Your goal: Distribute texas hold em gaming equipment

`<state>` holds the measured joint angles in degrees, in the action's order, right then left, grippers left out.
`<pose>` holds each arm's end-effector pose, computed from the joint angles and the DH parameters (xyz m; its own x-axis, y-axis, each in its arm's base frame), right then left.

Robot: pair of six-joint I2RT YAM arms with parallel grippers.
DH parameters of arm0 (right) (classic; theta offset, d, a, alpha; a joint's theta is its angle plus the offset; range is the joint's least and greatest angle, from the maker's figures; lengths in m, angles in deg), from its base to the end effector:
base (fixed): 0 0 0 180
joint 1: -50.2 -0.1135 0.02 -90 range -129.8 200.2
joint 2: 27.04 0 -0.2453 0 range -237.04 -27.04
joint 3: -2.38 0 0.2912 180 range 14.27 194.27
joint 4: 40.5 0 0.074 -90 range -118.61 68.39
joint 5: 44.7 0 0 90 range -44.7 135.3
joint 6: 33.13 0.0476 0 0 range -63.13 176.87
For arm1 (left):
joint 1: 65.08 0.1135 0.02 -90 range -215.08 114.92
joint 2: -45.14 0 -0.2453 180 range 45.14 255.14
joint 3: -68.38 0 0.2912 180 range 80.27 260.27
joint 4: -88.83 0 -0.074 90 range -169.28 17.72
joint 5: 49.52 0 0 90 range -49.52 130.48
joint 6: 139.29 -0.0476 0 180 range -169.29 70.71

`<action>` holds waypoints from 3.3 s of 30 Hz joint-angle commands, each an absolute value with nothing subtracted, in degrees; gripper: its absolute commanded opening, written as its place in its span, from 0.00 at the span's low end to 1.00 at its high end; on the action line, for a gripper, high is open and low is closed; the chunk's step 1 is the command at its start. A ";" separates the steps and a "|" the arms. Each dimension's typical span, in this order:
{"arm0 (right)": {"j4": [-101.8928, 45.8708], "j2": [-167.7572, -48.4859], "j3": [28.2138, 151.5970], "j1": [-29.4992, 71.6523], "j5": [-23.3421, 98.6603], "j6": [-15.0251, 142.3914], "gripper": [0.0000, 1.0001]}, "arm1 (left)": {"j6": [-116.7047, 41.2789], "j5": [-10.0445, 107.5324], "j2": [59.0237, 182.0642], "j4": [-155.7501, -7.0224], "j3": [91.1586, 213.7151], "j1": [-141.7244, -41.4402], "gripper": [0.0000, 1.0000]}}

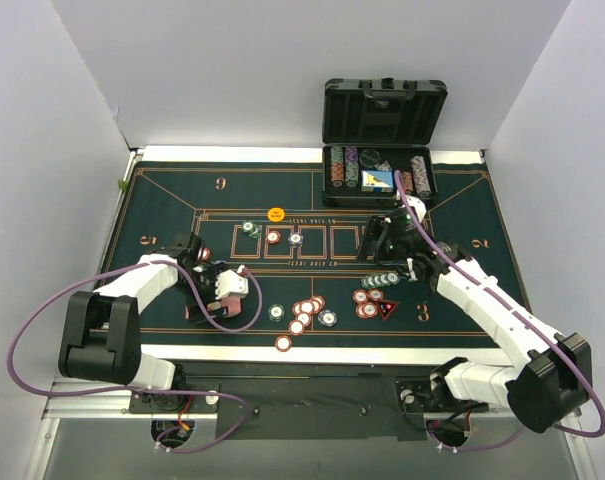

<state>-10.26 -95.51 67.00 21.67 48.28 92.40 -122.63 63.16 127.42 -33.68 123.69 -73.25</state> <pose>0.2834 0.1512 0.2540 -0.6559 0.3040 -0.6909 -0.0712 0.8863 0.4576 0.2527 -0.0548 0.1071 -0.1215 0.9105 -0.3954 0.9920 0.1248 -0.0175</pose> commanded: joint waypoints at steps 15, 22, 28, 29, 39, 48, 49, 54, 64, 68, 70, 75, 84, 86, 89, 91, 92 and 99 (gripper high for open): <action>-8.48 -95.16 69.56 22.08 47.68 91.67 0.77 | -123.56 60.78 130.66 -36.93 122.71 -75.28 0.65; -9.79 -94.98 68.41 22.17 45.83 92.38 0.76 | -122.16 62.89 128.11 -31.83 126.75 -75.37 0.48; -16.37 -94.45 64.82 21.99 37.06 95.71 0.76 | -119.87 65.87 125.39 -23.41 134.47 -75.72 0.15; -17.26 -94.54 64.46 21.73 36.08 96.93 0.76 | -119.09 66.23 125.12 -22.51 135.45 -75.89 0.10; -40.87 -99.02 62.79 14.00 21.67 107.57 0.77 | -114.86 69.84 123.62 -12.05 151.35 -80.37 0.00; -55.59 -106.58 65.07 8.02 15.95 115.22 0.82 | -110.56 70.72 125.82 -6.34 160.42 -85.21 0.00; -57.50 -107.63 65.16 7.32 15.34 115.58 0.82 | -110.29 70.54 125.82 -6.07 161.21 -85.47 0.00; -63.84 -110.18 65.16 5.29 14.72 119.53 0.83 | -108.80 69.75 125.91 -6.25 162.53 -86.44 0.00; -67.01 -115.54 68.67 1.16 14.63 120.76 0.81 | -107.48 68.43 126.35 -6.68 164.20 -87.76 0.00; -66.75 -118.44 71.22 0.20 14.45 120.85 0.76 | -106.86 68.52 126.44 -7.12 164.73 -88.02 0.00; -66.93 -119.50 71.92 0.02 14.45 121.03 0.72 | -106.60 68.78 126.18 -7.56 164.99 -88.11 0.00; -68.42 -120.82 72.37 -0.16 15.24 122.17 0.60 | -105.63 69.05 126.00 -8.00 165.52 -88.46 0.00; -76.07 -122.75 71.40 -0.25 15.59 126.30 0.37 | -103.44 69.66 124.33 -8.79 166.14 -88.64 0.00; -76.77 -123.10 71.14 -0.24 15.51 126.83 0.28 | -102.91 69.57 124.07 -9.32 166.14 -88.73 0.00; -77.65 -123.19 70.79 -0.16 15.33 127.53 0.13 | -102.29 69.57 123.71 -9.76 165.96 -88.73 0.00; -77.74 -122.58 69.91 0.02 15.59 127.71 0.03 | -100.80 68.96 123.45 -10.72 166.05 -88.81 0.11; -77.82 -122.14 69.65 0.10 15.59 127.71 0.01 | -99.67 68.44 123.19 -11.51 166.05 -88.73 0.31; -82.74 -118.98 65.78 2.39 15.33 130.69 0.00 | -93.86 67.72 119.32 -17.59 165.43 -88.73 0.88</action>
<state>-74.87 -123.09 67.29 1.17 16.02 129.27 -97.80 65.85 122.85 -11.49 163.14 -88.57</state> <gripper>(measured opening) 0.196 0.874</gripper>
